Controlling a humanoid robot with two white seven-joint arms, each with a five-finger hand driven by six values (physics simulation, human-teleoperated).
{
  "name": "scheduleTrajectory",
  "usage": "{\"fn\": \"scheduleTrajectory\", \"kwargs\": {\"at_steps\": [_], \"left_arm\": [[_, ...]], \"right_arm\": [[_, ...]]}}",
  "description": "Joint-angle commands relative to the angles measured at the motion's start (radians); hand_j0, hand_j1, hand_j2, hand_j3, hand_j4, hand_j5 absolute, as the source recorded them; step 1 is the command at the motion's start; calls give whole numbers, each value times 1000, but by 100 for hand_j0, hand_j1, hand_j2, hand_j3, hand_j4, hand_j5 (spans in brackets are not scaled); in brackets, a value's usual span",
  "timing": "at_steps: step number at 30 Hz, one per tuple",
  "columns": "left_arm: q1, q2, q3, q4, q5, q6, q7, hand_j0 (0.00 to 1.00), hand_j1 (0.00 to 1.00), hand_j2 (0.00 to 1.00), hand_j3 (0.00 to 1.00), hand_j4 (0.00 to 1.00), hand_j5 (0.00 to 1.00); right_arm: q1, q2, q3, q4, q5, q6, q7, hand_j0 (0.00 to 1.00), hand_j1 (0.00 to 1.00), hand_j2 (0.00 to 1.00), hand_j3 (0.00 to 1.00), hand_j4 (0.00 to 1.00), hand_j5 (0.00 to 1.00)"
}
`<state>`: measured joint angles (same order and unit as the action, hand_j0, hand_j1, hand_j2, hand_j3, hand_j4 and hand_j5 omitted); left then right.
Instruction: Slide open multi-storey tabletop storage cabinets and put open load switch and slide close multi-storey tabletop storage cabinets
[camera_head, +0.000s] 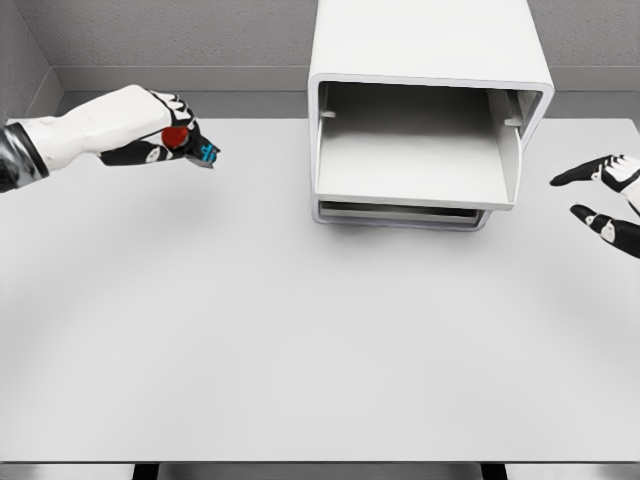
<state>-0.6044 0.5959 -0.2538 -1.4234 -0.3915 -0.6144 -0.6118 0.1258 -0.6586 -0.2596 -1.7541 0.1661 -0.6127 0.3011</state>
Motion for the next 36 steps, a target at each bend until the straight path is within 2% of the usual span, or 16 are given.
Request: {"fn": "scheduleTrajectory", "kwargs": {"at_steps": [1, 5, 11, 15, 21, 28, 36], "left_arm": [[0, -1, 1, -26, 22, 4, 1, 40, 40, 40, 40, 40, 40], [5, -1, 1, -55, 40, 4, 1, 40, 40, 40, 40, 40, 40], [14, -19, 1, -97, 43, 4, 1, 40, 40, 40, 40, 40, 40], [15, -34, 1, -114, 43, 4, 1, 39, 39, 39, 39, 39, 39], [17, -50, 1, -146, 45, 4, 1, 39, 39, 39, 39, 39, 39], [25, -76, 1, -193, 45, 4, 1, 39, 39, 39, 39, 39, 39], [38, -100, 1, -233, 56, 4, 1, 39, 39, 39, 39, 39, 39]], "right_arm": [[5, -1, -18, -1, 1, 2, 3, 62, 62, 62, 62, 62, 62], [60, 8, -12, -4, 50, 2, 7, 62, 62, 62, 62, 62, 62], [117, 16, -12, -8, 67, 2, 7, 64, 64, 64, 64, 64, 64], [118, 27, 26, -7, 84, 2, 7, 63, 63, 63, 63, 63, 63], [138, 42, 29, -7, 99, 2, 3, 63, 63, 63, 63, 63, 63], [135, 137, 57, -12, 145, 2, 6, 63, 63, 63, 63, 63, 63], [124, 159, 75, -12, 142, 2, 9, 63, 63, 63, 63, 63, 63]]}}
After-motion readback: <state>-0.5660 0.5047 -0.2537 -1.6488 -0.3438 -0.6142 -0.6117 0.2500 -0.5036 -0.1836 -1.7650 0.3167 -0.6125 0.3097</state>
